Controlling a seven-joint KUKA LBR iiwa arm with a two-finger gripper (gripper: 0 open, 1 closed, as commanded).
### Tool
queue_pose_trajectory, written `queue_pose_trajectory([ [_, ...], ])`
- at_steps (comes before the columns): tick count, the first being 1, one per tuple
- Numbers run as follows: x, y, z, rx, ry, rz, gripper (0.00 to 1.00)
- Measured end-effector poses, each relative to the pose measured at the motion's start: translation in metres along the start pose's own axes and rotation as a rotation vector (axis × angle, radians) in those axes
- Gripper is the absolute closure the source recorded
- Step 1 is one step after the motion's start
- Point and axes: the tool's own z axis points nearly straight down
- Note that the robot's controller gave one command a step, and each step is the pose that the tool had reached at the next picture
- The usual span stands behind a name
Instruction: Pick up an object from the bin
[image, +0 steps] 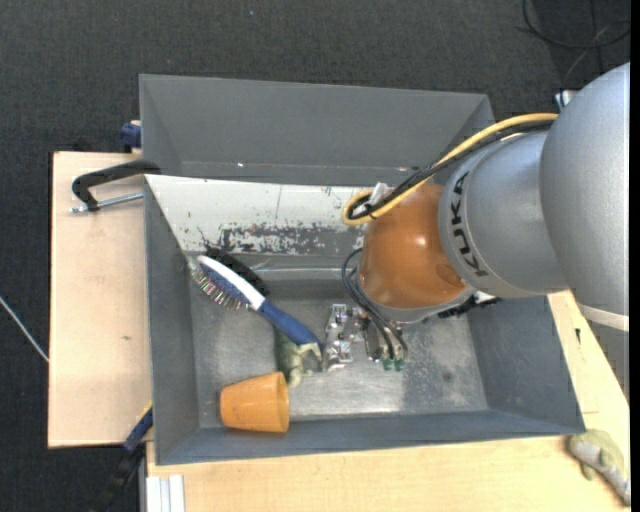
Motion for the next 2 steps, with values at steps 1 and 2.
queue_pose_trajectory([
  [1,-0.0396,-0.0062,-0.0611,0.002,-0.002,-0.079,1.0],
  [2,-0.0378,-0.0053,-0.0584,0.001,0.003,-0.078,0.0],
])
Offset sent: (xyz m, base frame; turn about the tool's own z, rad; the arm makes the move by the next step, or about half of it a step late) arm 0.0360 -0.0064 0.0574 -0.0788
